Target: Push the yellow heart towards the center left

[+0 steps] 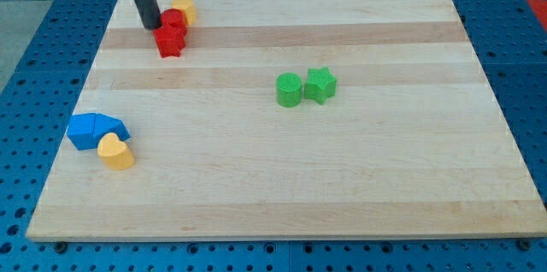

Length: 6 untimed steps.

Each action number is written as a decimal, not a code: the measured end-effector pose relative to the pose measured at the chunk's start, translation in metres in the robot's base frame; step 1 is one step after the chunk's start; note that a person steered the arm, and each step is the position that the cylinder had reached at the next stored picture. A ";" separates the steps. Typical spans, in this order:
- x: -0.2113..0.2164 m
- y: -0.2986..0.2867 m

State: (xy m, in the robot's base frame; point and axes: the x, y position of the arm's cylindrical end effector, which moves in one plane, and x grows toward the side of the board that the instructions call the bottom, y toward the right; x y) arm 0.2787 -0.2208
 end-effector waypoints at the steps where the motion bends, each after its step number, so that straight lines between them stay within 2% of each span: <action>1: 0.047 0.000; 3: 0.141 0.004; 4: 0.185 0.050; 5: 0.247 0.081; 6: 0.311 0.047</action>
State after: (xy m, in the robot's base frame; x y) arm 0.5892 -0.1742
